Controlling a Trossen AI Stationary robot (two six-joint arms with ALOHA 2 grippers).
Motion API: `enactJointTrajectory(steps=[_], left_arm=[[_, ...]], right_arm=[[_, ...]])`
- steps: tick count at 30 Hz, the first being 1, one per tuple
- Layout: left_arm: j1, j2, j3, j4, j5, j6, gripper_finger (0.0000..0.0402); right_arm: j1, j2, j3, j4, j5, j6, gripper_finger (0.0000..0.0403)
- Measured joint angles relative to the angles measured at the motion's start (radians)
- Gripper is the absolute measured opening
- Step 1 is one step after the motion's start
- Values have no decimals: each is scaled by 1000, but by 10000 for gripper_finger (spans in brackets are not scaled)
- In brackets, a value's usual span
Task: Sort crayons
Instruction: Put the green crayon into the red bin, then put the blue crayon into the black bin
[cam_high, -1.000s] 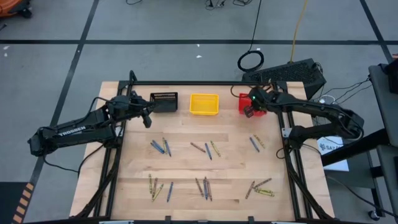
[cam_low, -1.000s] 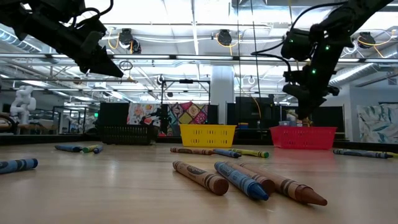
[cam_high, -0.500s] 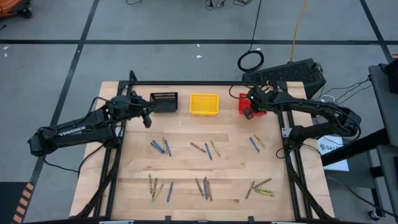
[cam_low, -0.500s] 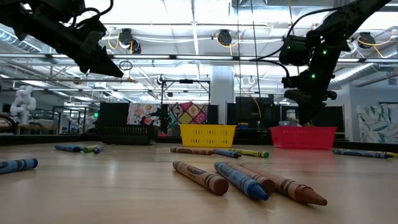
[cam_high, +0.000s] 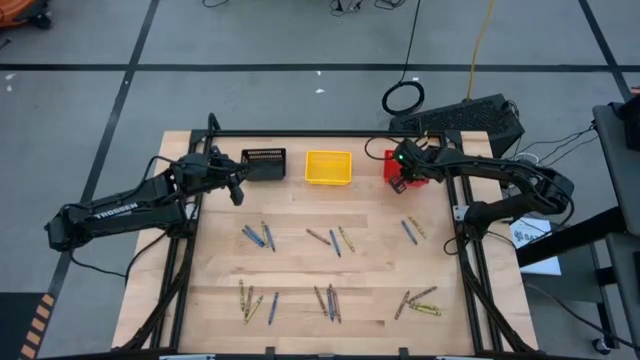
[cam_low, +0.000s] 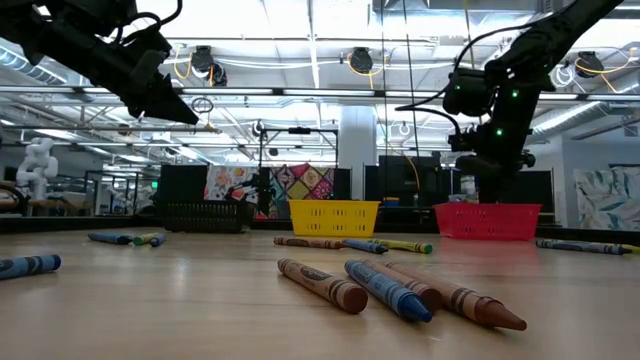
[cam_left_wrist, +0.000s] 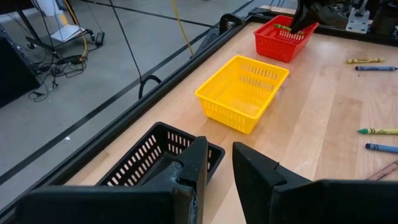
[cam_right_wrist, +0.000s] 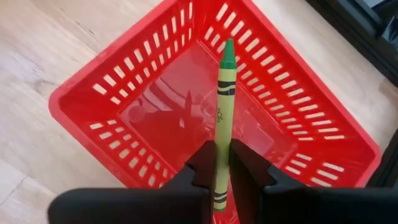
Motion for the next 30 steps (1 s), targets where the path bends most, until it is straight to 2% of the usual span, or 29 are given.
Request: enactJointTrajectory(steps=[7, 19, 30], left_arm=[[0, 0, 0, 0, 0, 0, 81], [0, 0, 0, 0, 0, 6, 81], [0, 0, 0, 1, 0, 1, 111]], right_arm=[[0, 0, 0, 1, 30, -14, 38], [0, 0, 0, 1, 52, -1, 124], [0, 0, 0, 1, 52, 1, 135]])
